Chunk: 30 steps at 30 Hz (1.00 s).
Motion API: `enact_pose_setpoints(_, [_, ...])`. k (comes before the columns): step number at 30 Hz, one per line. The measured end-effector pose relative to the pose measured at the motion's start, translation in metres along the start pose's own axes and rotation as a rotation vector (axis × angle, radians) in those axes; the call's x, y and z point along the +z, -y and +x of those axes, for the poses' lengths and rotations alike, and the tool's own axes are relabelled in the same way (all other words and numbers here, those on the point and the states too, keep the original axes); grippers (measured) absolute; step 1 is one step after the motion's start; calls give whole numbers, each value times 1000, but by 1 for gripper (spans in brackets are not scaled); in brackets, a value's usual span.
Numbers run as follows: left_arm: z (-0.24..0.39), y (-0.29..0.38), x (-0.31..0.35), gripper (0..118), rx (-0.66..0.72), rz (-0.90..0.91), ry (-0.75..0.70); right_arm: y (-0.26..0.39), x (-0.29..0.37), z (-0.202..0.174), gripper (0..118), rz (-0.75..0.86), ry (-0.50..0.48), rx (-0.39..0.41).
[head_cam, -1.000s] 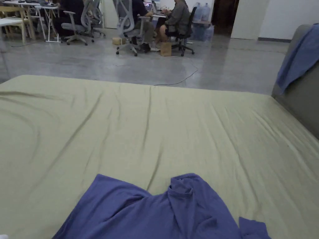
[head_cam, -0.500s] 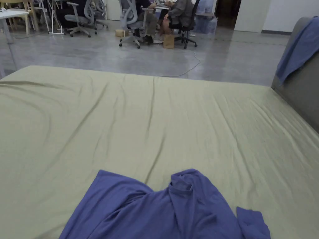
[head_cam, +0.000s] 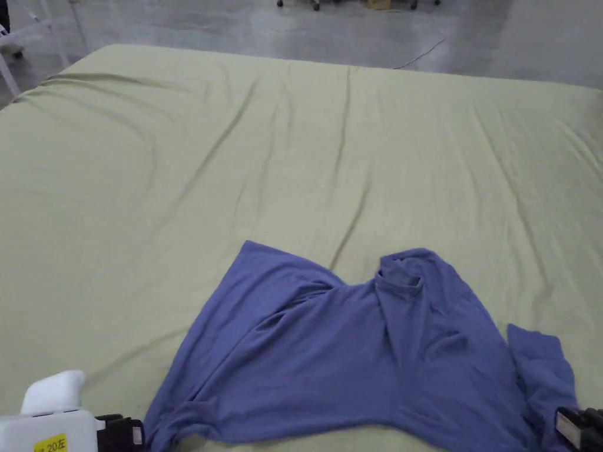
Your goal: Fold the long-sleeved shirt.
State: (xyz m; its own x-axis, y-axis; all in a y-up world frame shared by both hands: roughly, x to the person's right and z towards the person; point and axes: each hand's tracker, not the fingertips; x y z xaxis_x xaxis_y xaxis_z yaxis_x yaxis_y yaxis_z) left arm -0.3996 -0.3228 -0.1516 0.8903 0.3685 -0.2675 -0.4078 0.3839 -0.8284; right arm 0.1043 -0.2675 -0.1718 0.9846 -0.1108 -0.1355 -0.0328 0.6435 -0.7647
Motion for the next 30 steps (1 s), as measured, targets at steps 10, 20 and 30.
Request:
enact_pose_setpoints(10, [9, -16, -107, 118, -308, -113, -223, -17, -39, -9, 0, -42, -20, -17])
enact_pose_setpoints(20, [35, -15, -83, 4, -410, -105, -114, -139, -138, 11, 76, -9, 47, 25])
enact_pose_setpoints(30, [41, -38, -66, 4, -282, -53, -41, -236, -371, 6, 111, -388, 111, -55])
